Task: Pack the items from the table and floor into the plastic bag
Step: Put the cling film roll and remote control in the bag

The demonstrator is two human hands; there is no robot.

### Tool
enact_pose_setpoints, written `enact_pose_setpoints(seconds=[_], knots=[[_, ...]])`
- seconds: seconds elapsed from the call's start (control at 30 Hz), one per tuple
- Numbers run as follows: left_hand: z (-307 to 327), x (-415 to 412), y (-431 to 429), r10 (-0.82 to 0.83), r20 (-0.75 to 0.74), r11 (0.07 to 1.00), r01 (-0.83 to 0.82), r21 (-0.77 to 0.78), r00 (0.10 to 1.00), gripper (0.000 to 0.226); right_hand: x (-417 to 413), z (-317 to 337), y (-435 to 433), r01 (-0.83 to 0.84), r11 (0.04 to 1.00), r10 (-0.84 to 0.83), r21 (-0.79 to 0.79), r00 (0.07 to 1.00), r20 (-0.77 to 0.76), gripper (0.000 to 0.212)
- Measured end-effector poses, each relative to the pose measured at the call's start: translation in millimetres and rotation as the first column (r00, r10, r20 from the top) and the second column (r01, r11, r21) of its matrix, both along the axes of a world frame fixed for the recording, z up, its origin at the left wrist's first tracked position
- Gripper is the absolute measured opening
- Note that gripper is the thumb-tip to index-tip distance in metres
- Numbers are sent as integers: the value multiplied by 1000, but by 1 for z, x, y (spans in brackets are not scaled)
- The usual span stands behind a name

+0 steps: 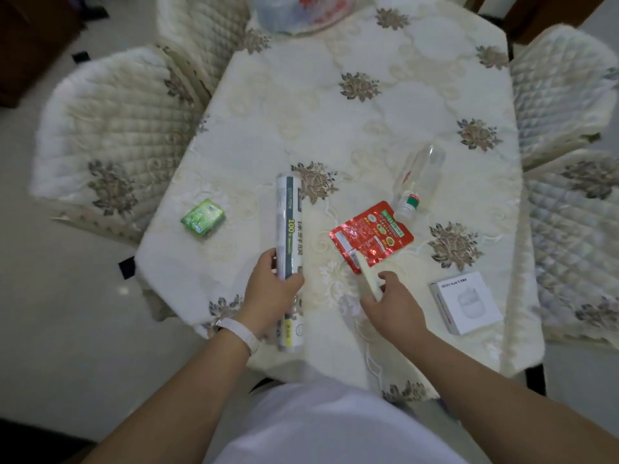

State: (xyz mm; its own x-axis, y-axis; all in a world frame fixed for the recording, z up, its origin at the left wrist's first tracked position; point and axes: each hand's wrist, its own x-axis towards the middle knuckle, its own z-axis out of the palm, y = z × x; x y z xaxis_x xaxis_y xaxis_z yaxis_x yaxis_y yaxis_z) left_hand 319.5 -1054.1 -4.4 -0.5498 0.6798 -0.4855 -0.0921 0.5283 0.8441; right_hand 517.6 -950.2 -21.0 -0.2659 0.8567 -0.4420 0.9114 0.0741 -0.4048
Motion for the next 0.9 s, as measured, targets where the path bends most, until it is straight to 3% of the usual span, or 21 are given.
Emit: enact_pose_setpoints(seconds=[0.17, 0.37, 0.67, 0.9], knots=[[28, 1, -20, 91, -50, 995, -92, -24, 995, 40, -21, 17, -2, -91, 995, 80, -40, 972, -222, 48], [50, -2, -73, 240, -125, 970, -243, -11, 963, 39, -59, 29, -18, -285, 958, 252, -41, 899, -359, 48], [62, -63, -165, 501, -54, 859, -490, 147, 864, 42, -141, 54, -74, -487, 873, 441, -22, 808, -390, 34], [57, -148, -238, 511, 20, 833, -501, 234, 859, 44, -245, 69, -139, -505, 863, 456, -29, 801, -389, 28]])
